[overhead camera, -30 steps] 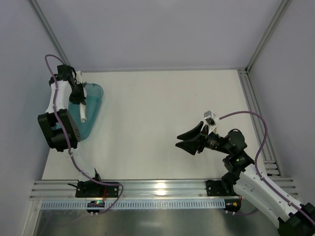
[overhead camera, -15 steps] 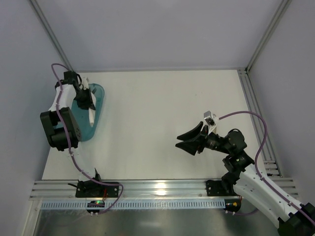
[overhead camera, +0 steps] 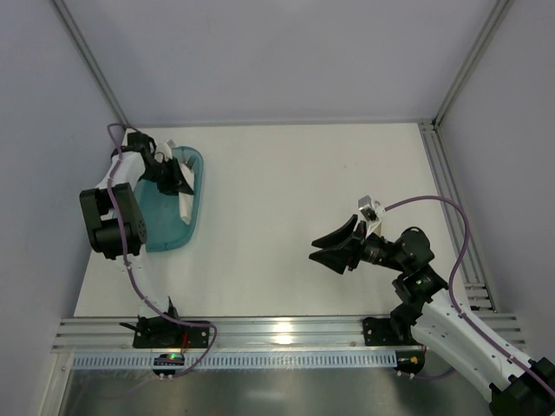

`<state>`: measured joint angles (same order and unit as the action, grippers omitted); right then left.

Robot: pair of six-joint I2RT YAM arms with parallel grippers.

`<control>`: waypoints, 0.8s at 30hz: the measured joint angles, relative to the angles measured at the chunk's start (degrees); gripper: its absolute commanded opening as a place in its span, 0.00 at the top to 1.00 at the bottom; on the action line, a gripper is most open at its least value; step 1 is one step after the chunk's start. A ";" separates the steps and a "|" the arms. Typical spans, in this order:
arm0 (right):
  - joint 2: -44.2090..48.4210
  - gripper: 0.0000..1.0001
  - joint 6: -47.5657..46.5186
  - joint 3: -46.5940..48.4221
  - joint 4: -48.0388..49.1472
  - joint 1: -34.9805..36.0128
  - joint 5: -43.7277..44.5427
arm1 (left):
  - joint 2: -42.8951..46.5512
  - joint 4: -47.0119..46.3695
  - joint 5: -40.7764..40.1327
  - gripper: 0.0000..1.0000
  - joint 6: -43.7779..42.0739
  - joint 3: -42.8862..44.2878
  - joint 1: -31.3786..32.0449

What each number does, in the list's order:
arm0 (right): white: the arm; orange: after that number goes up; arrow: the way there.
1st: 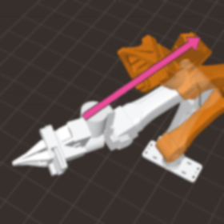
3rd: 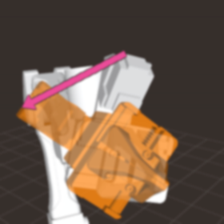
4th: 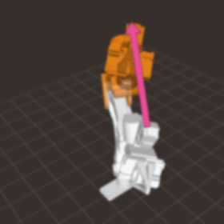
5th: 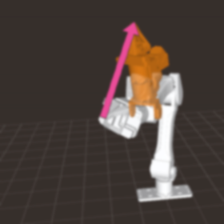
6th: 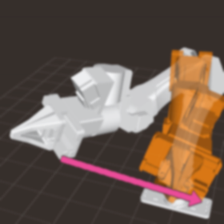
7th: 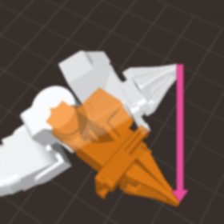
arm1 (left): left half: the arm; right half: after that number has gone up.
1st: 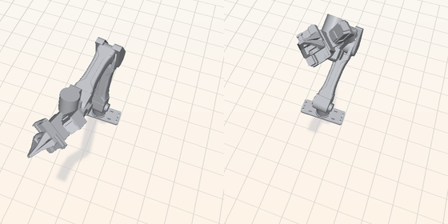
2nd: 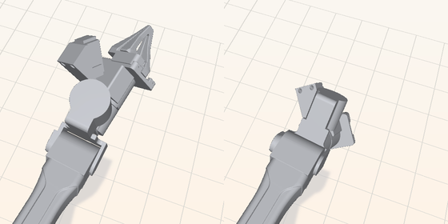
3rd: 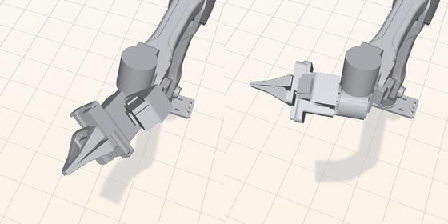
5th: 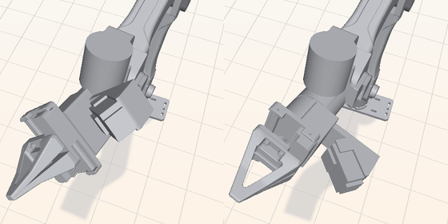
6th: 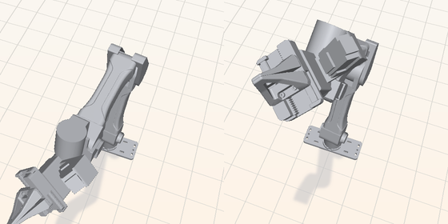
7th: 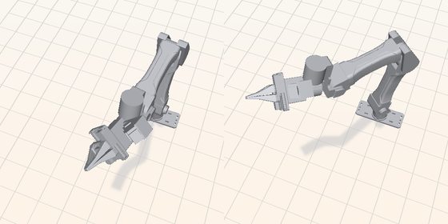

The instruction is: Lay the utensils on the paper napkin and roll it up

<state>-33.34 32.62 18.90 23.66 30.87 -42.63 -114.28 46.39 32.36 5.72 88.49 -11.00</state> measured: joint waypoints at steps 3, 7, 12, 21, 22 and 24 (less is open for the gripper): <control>0.00 0.47 0.00 0.00 -0.15 0.00 0.02 | -0.50 0.39 1.14 1.00 -0.42 0.37 -1.46; -0.02 0.47 0.00 0.00 -0.13 -0.11 0.02 | -4.35 1.64 2.34 1.00 -1.81 3.30 -4.63; -0.87 0.47 0.02 -0.02 0.44 -0.13 0.00 | -8.04 2.29 2.45 1.00 -2.56 3.43 -6.69; -2.23 0.47 0.04 -0.09 1.33 -0.15 0.00 | -12.00 4.66 4.37 0.91 -3.21 6.54 -6.29; -2.34 0.47 0.04 -0.09 1.46 -0.15 0.02 | -12.46 5.11 4.35 0.89 -3.23 7.23 -6.32; -2.45 0.47 0.07 -0.09 1.64 -0.15 0.04 | -13.07 5.75 4.26 0.87 -3.43 8.07 -6.32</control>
<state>-35.79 32.69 18.81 25.30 30.72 -42.59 -127.35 52.14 36.62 2.28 96.55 -17.32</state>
